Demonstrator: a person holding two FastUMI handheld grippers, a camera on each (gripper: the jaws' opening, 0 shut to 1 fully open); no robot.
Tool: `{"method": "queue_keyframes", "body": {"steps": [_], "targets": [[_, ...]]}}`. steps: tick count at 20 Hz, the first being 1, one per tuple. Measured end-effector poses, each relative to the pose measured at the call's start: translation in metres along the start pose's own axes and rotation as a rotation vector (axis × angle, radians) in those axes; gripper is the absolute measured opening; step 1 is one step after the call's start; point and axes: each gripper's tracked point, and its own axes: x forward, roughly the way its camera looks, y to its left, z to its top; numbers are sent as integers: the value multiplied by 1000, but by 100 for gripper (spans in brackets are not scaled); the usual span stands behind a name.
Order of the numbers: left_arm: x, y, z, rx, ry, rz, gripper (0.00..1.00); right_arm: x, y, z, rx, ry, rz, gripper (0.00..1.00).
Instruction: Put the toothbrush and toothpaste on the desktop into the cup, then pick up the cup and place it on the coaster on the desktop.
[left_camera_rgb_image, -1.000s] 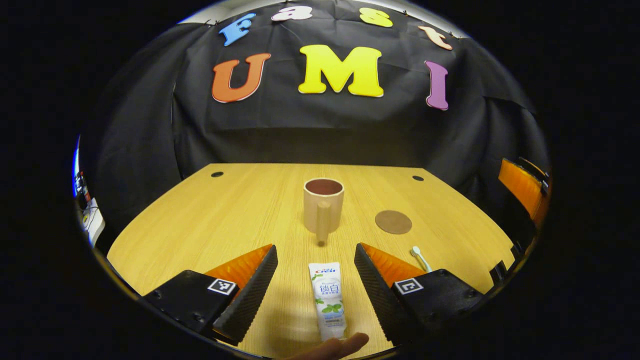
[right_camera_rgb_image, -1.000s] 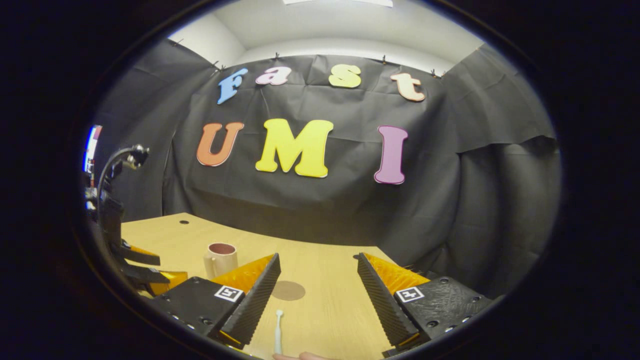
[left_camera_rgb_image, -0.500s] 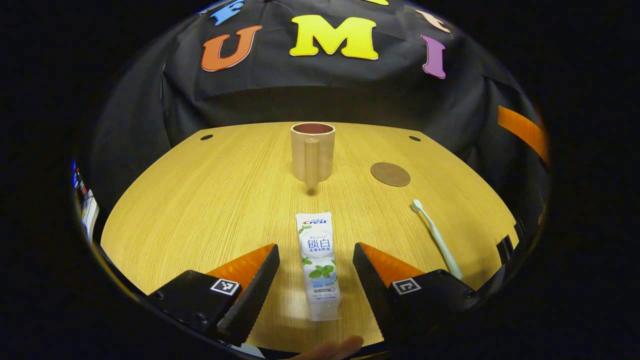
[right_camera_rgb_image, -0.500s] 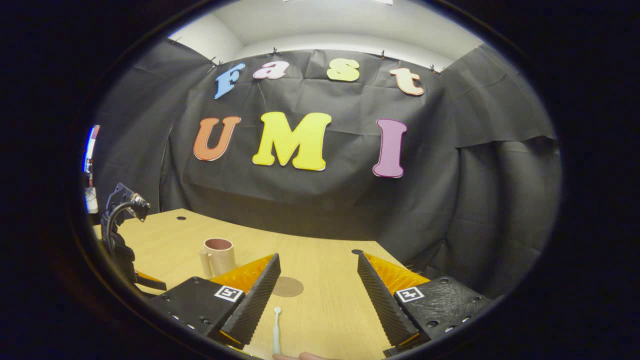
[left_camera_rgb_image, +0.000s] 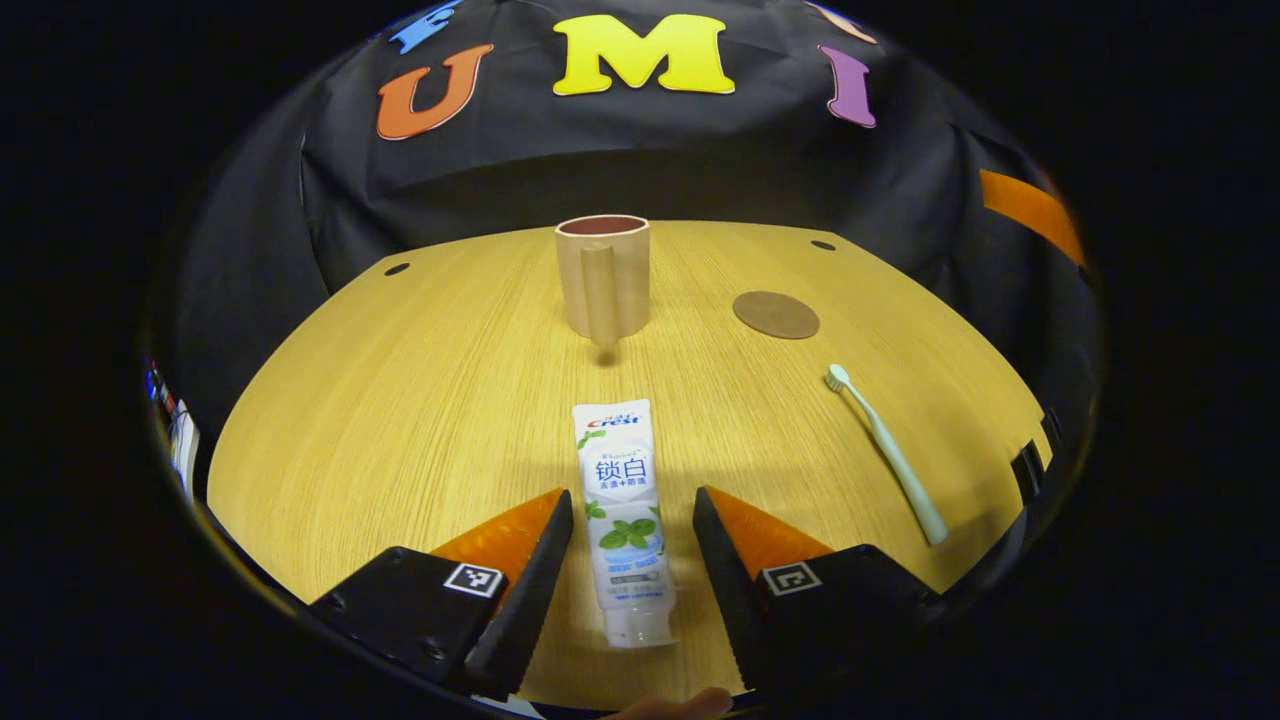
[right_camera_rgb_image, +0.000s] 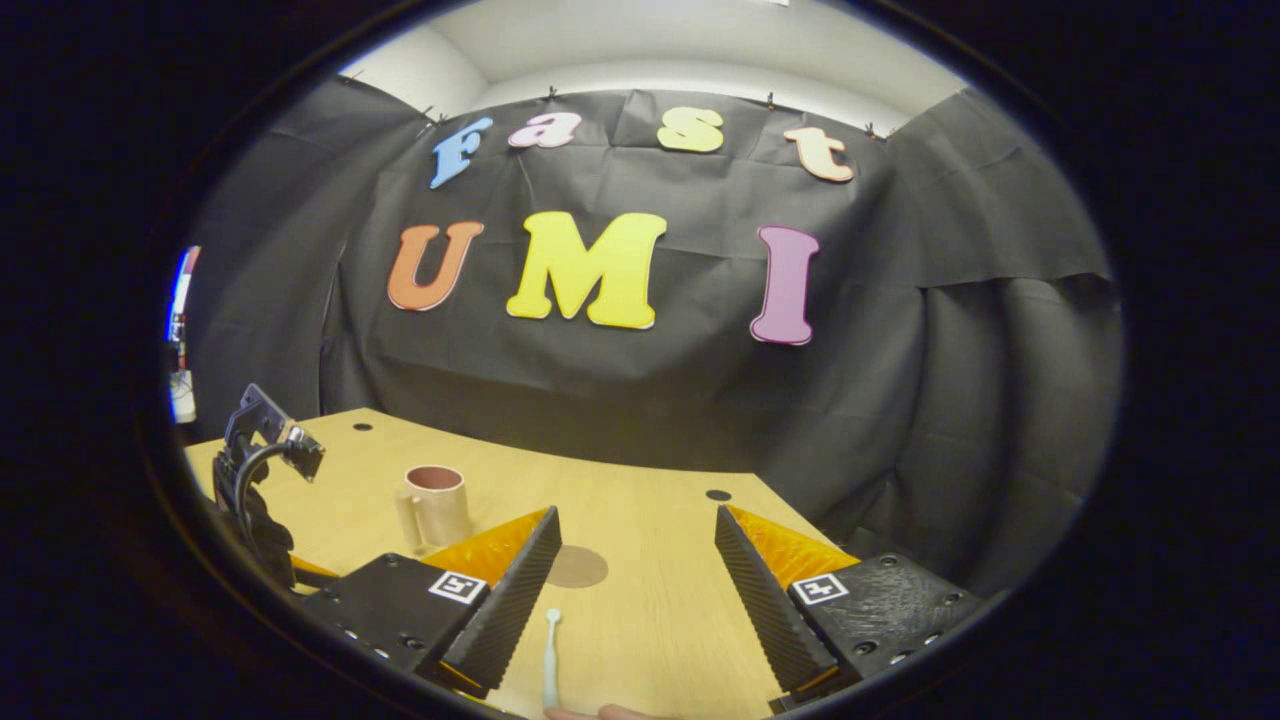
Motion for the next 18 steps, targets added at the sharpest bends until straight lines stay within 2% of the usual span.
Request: {"method": "queue_keyframes", "body": {"steps": [3, 4, 5, 7, 8, 9, 11, 12, 15, 16, 17, 18], "targets": [[-3, 0, 2, 7, -35, -2, 70, 2, 2, -4, 10, 18, 11, 96], [-4, 2, 0, 6, -35, 1, 70, 2, 1, -8, 18, 29, 15, 96], [-2, 3, 1, 5, -35, 8, 74, 3, 3, -11, 21, 44, 22, 96], [-1, 5, 3, 6, -51, 19, 59, 3, 9, -22, 16, 68, 36, 96], [0, 7, 3, -1, -55, 21, 60, 3, 9, -27, 9, 81, 37, 95], [1, 6, 4, -4, -57, 24, 48, 5, 11, -35, -3, 99, 40, 95], [0, 5, 4, 4, -72, 26, 51, 7, 15, -53, -26, 147, 47, 96], [0, 4, 5, 17, -81, 30, 45, 10, 18, -61, -33, 170, 56, 95], [1, 0, 8, 39, -104, 31, 42, 19, 23, -82, -34, 241, 70, 95], [0, -2, 9, 34, -113, 22, 42, 22, 25, -93, -31, 276, 73, 95], [-4, -3, 12, 35, -130, 22, 47, 24, 28, -104, -27, 317, 79, 95], [-9, -1, 18, 39, -156, 35, 42, 27, 31, -116, -18, 357, 86, 95]]}}
